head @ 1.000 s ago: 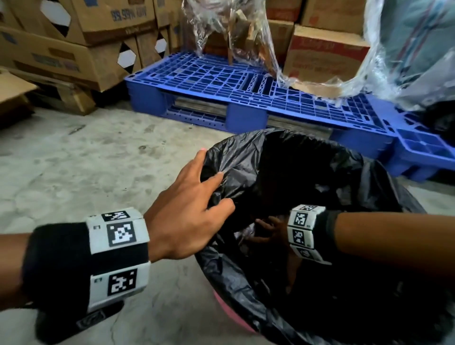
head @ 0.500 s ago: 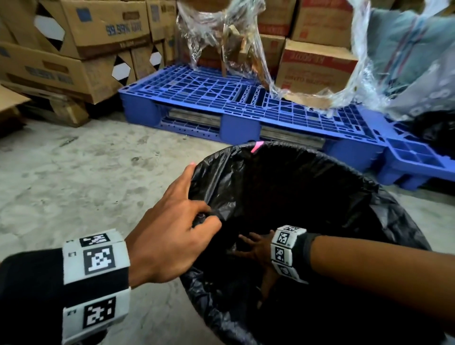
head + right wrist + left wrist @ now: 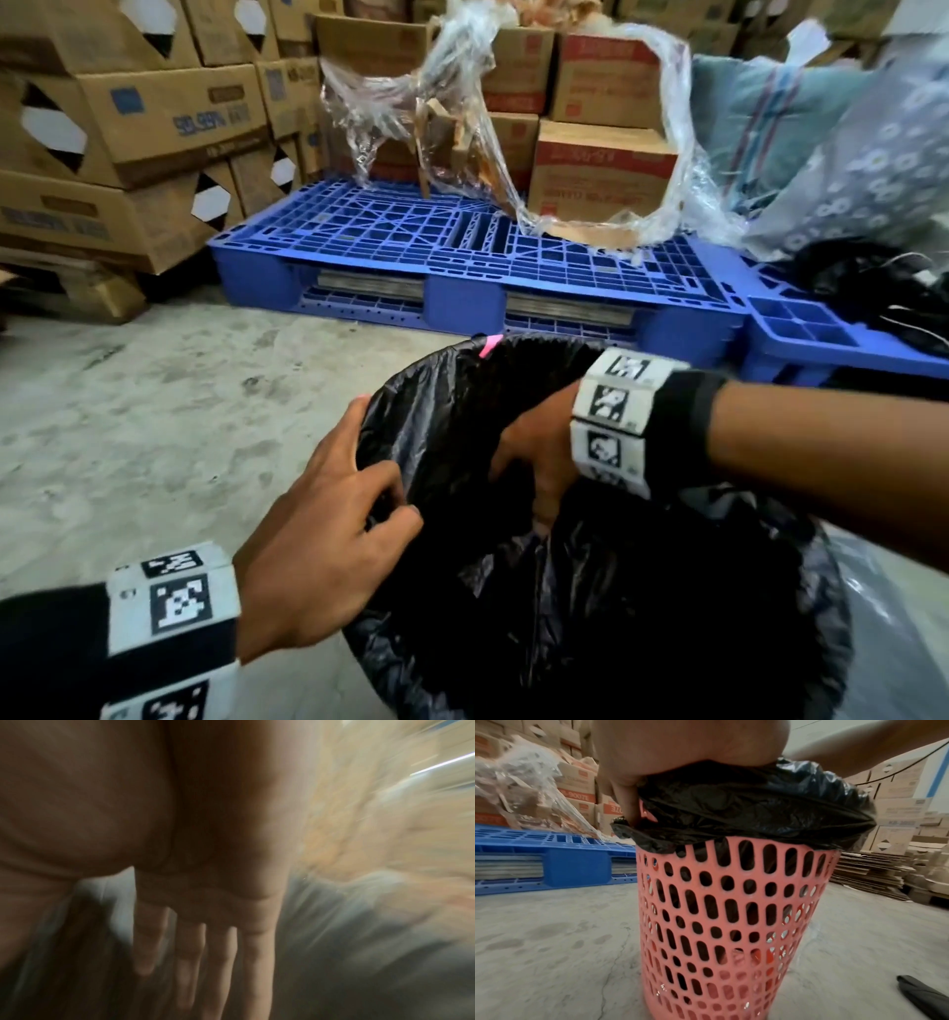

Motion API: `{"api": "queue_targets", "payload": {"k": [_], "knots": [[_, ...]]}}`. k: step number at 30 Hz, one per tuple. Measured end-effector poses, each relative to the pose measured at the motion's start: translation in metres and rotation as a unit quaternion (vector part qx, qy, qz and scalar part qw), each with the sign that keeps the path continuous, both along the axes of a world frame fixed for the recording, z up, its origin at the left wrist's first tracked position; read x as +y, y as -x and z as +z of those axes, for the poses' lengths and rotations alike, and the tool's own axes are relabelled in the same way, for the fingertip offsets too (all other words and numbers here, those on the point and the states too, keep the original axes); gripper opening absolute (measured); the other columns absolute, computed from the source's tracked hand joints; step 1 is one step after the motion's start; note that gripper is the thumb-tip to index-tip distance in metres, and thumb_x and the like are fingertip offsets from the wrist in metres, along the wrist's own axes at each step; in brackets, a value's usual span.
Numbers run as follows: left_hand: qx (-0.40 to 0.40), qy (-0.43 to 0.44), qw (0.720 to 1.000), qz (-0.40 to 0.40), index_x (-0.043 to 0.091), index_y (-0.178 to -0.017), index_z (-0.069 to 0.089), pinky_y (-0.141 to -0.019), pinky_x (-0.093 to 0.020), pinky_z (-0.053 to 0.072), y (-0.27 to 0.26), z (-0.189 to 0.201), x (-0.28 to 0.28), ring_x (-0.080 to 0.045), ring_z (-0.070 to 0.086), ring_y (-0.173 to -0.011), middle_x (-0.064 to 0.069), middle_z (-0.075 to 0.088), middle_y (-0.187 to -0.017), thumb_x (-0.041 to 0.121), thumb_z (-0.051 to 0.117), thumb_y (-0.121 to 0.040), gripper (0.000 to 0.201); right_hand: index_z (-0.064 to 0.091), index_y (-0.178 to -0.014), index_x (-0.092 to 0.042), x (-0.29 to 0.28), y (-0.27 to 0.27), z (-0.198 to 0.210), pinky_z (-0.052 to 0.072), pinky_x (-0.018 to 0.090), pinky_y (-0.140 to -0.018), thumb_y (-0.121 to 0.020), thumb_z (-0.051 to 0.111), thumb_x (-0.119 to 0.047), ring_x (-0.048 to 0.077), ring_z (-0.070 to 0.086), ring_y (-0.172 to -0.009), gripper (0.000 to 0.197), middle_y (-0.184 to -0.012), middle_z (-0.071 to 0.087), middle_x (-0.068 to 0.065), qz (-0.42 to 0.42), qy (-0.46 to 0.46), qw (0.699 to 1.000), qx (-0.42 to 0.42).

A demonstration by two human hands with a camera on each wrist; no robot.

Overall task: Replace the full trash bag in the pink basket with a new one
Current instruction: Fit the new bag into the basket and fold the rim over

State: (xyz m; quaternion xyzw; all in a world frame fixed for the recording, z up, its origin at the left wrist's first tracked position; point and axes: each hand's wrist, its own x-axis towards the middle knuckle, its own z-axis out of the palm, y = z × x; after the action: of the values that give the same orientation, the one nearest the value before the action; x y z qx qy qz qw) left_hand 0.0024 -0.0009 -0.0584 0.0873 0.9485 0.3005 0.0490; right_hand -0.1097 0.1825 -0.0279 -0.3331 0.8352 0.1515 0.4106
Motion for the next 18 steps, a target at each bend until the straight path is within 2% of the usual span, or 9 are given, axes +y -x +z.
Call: {"api": "queue_targets", "payload": {"k": [1,3,5,8,10,12,14,16,18], "knots": [[0.005,-0.015,1.000,0.000,0.023,-0.078,0.054,-0.106,-0.036,0.030,0.001,-0.001,0.000,-0.002,-0.006,-0.144,0.018,-0.010,-0.157,0.056,0.038,-0.068,0.038,0.050,-0.131,-0.013,0.007,-0.005,0.019,0.043,0.036,-0.102,-0.069,0.078,-0.034,0.023,0.053,-0.119,0.071,-0.132,0.056,0.007,-0.016,0.032,0.998,0.044],[0.026,-0.057,0.998,0.001,0.025,-0.081,0.052,-0.104,-0.037,0.033,0.002,-0.003,0.001,-0.008,0.012,-0.143,0.021,0.006,-0.152,0.054,0.040,-0.064,0.035,0.051,-0.130,-0.017,0.029,-0.018,0.046,0.043,0.028,-0.097,-0.073,0.075,-0.035,0.016,0.056,-0.110,0.065,-0.130,0.059,0.005,-0.044,0.090,0.989,0.108],[0.044,-0.087,0.995,-0.002,0.026,-0.085,0.052,-0.096,-0.035,0.038,0.004,-0.004,0.001,-0.015,0.031,-0.133,0.026,0.020,-0.132,0.045,0.047,-0.065,0.028,0.050,-0.131,-0.020,0.059,-0.041,0.063,0.043,0.026,-0.093,-0.076,0.071,-0.038,0.015,0.055,-0.105,0.062,-0.128,0.059,0.005,-0.095,0.128,0.973,0.166],[0.041,-0.111,0.993,-0.015,0.030,-0.092,0.052,-0.097,-0.041,0.043,0.012,-0.002,0.002,-0.020,0.037,-0.129,0.014,0.023,-0.143,0.037,0.051,-0.066,0.027,0.029,-0.143,-0.026,0.110,-0.076,0.066,0.032,0.034,-0.110,-0.076,0.060,-0.056,0.023,0.040,-0.132,0.080,-0.149,0.037,0.008,-0.183,0.144,0.936,0.265],[0.049,-0.119,0.991,-0.035,0.026,-0.098,0.052,-0.094,-0.042,0.046,0.017,0.000,0.004,-0.023,0.045,-0.120,0.006,0.030,-0.137,0.033,0.054,-0.069,0.030,0.012,-0.146,-0.031,0.140,-0.108,0.059,0.021,0.032,-0.115,-0.072,0.050,-0.069,0.023,0.025,-0.141,0.092,-0.157,0.017,0.008,-0.256,0.138,0.913,0.284],[0.058,-0.123,0.990,-0.047,0.023,-0.105,0.050,-0.090,-0.041,0.047,0.021,0.003,0.008,-0.022,0.047,-0.113,0.007,0.033,-0.128,0.027,0.058,-0.076,0.030,0.005,-0.146,-0.031,0.159,-0.136,0.042,0.015,0.028,-0.116,-0.053,0.031,-0.093,0.018,0.018,-0.143,0.115,-0.159,0.006,0.003,-0.308,0.140,0.903,0.266],[0.064,-0.119,0.989,-0.051,0.021,-0.112,0.049,-0.091,-0.039,0.044,0.025,0.004,0.012,-0.017,0.044,-0.114,0.011,0.031,-0.125,0.023,0.057,-0.081,0.032,0.005,-0.147,-0.031,0.173,-0.153,0.024,0.010,0.026,-0.118,-0.035,0.011,-0.101,0.011,0.011,-0.144,0.132,-0.159,-0.003,-0.004,-0.351,0.149,0.891,0.245],[0.068,-0.115,0.990,-0.045,0.018,-0.118,0.047,-0.095,-0.037,0.041,0.028,0.003,0.015,-0.017,0.040,-0.122,0.008,0.031,-0.132,0.019,0.057,-0.084,0.035,0.004,-0.147,-0.029,0.181,-0.160,0.014,0.006,0.022,-0.115,-0.039,0.009,-0.100,0.008,0.008,-0.144,0.129,-0.158,-0.006,-0.008,-0.380,0.177,0.871,0.257],[0.067,-0.105,0.991,-0.046,0.018,-0.123,0.045,-0.098,-0.035,0.037,0.029,0.001,0.015,-0.019,0.032,-0.134,0.003,0.026,-0.145,0.018,0.055,-0.086,0.038,0.004,-0.148,-0.025,0.179,-0.166,0.008,0.002,0.016,-0.110,-0.058,0.016,-0.090,0.008,0.004,-0.144,0.112,-0.158,-0.008,-0.006,-0.391,0.197,0.858,0.267]]}}
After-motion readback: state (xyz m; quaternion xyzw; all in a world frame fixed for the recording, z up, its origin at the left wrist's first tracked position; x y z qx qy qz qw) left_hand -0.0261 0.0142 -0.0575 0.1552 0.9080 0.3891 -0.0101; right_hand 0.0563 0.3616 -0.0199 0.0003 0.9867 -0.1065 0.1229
